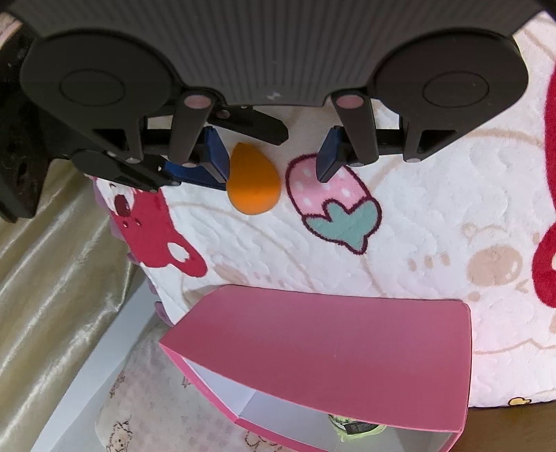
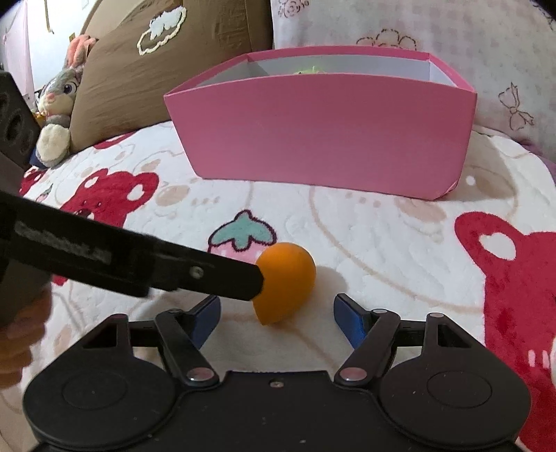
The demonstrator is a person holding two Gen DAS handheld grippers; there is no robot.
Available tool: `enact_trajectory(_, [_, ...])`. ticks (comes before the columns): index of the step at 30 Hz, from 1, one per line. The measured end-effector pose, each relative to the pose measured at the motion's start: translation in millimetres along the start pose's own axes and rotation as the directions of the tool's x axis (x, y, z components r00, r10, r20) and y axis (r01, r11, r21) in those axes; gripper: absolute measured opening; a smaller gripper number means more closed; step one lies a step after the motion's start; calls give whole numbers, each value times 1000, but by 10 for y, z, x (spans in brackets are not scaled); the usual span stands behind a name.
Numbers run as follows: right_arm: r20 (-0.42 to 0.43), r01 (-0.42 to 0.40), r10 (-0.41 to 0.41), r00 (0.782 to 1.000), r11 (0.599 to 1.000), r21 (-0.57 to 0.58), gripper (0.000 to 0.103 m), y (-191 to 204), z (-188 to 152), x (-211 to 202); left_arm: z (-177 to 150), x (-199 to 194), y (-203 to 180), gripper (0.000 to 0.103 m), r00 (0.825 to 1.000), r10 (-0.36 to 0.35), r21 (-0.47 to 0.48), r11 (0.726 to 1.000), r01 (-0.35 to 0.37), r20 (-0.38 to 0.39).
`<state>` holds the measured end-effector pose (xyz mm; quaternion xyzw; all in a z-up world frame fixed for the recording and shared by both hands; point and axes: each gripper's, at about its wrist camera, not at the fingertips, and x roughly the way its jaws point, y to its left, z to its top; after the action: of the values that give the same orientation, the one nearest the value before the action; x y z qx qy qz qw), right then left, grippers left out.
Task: Organize objects
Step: 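Close the right tool on the orange sponge and lift it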
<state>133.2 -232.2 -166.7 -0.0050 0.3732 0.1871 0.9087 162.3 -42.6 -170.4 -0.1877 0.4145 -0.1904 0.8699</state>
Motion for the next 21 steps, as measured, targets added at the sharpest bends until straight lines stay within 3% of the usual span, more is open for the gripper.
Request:
enact_trajectory(4, [-3,36,-36,999,999,-36,39,44,2,60,1,66,31,49,1000,-19,-21,1000,19,11])
enact_trajectory(10, [14,58,-58,998,998,-37,37,86,-25,22,-18,105,37,28,996,-91,-51,995,91,1])
enact_trajectory(21, [-27,79,-81,996,996,-43,37,186,3,-128,7,-20,-139,26,996,-66,-2,998,66,-66])
